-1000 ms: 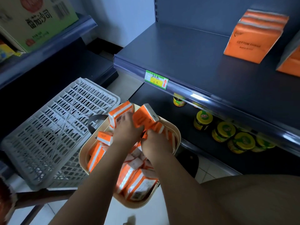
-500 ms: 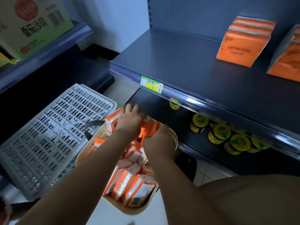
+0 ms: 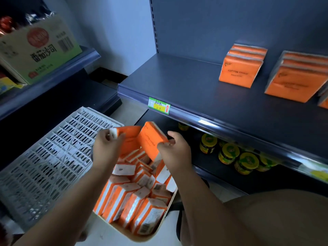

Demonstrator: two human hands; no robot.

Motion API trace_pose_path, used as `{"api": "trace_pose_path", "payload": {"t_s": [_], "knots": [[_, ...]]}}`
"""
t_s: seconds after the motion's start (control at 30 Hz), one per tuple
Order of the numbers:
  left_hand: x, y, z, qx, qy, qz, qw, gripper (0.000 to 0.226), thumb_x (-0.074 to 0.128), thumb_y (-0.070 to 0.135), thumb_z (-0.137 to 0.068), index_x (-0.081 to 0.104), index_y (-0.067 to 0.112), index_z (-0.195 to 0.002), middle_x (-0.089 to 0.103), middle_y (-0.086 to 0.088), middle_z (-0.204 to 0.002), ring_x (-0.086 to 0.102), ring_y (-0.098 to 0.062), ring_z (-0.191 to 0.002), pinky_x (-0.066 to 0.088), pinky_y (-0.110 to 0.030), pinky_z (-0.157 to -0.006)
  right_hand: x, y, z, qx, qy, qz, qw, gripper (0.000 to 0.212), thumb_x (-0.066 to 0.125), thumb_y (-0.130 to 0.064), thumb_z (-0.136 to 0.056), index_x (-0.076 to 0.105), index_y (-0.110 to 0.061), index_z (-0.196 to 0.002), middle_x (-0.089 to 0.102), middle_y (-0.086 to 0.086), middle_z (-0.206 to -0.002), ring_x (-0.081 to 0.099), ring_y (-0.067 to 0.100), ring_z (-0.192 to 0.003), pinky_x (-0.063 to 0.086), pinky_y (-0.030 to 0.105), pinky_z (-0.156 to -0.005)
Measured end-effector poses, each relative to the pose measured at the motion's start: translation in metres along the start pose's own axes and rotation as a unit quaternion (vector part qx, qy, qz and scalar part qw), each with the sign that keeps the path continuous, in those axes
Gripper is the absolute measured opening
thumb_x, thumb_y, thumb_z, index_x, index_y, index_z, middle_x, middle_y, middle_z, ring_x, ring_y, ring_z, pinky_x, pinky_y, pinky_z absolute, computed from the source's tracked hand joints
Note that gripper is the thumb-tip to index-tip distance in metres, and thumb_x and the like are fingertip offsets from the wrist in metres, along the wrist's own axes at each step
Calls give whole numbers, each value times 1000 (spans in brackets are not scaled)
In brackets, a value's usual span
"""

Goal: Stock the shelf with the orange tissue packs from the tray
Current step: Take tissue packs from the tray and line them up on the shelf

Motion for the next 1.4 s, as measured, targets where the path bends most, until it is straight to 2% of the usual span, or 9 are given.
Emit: {"api": "trace_pose_path", "payload": {"t_s": [0.13, 0.2, 0.5, 0.73, 0.83, 0.97, 1.07, 1.23, 1.4], "knots": [[-12, 7, -1, -69, -29, 184, 980, 34, 78, 36, -91, 65, 11, -110, 73, -15, -89, 73, -32, -82, 62, -45, -72, -17, -28, 6, 2, 4, -186, 983, 17, 70, -11, -90, 73, -25, -99, 73, -12, -84, 70, 6, -79, 58, 34, -87], [-8, 33, 0, -59, -63, 242, 967, 36, 78, 32, -92, 65, 8, -116, 76, -17, -104, 77, -33, -94, 63, -43, -72, -33, -49, 12, -26, -3, -193, 981, 19, 70, -10, -90, 74, -28, -88, 75, -10, -81, 71, 6, -79, 61, 40, -91], [53, 193, 69, 84, -245, 314, 913, 17, 69, 14, -97, 62, 8, -112, 77, -16, -111, 76, -30, -100, 64, -35, -74, -200, -92, 67, -125, 75, -206, 968, 19, 69, -11, -96, 73, -18, -113, 79, 7, -107, 76, 21, -98, 62, 40, -89], [146, 295, 168, 158, -384, 293, 861, 19, 71, 8, -95, 68, 4, -113, 80, -8, -103, 76, -19, -91, 62, -38, -81, -370, -41, 123, -152, 151, -202, 955, 22, 61, -7, -98, 71, -12, -116, 76, 15, -116, 73, 33, -110, 57, 49, -95], [192, 334, 218, 184, -452, 252, 836, 24, 74, 9, -93, 67, -3, -113, 78, -17, -108, 75, -23, -95, 59, -44, -89, -429, -9, 143, -145, 190, -244, 940, 22, 58, -6, -96, 70, -13, -114, 76, 15, -116, 73, 35, -110, 55, 48, -93], [253, 366, 275, 162, -509, 220, 816, 23, 79, 12, -90, 65, 1, -104, 74, -19, -104, 70, -20, -85, 59, -34, -73, -494, 30, 161, -106, 247, -267, 925, 18, 57, -2, -96, 68, -12, -106, 78, 14, -107, 75, 36, -104, 56, 45, -87], [297, 370, 314, 195, -533, 161, 807, 33, 90, 23, -74, 69, 11, -96, 75, -9, -99, 71, -20, -88, 54, -33, -79, -533, 52, 171, -63, 277, -218, 934, 16, 62, -4, -94, 70, -12, -105, 78, 13, -110, 76, 32, -102, 57, 42, -85], [346, 357, 363, 206, -570, 126, 785, 20, 78, 9, -91, 71, 16, -108, 72, 4, -85, 66, -2, -63, 47, -17, -48, -577, 84, 190, -39, 334, -141, 931, 19, 68, -3, -91, 73, -13, -107, 80, 7, -102, 78, 24, -93, 59, 41, -88], [380, 368, 372, 209, -543, 164, 796, 22, 72, 5, -94, 68, 19, -110, 71, -2, -93, 66, 0, -59, 50, -20, -45, -594, 105, 182, -15, 364, -86, 927, 16, 74, -8, -87, 76, -17, -100, 79, 0, -89, 73, 16, -80, 60, 39, -83]]}}
Point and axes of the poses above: each hand's wrist, its own z-axis away from the middle knuckle, its own x-axis out of the palm, y = z × x, the point moved 8 cm from there along -z, towards the middle knuckle
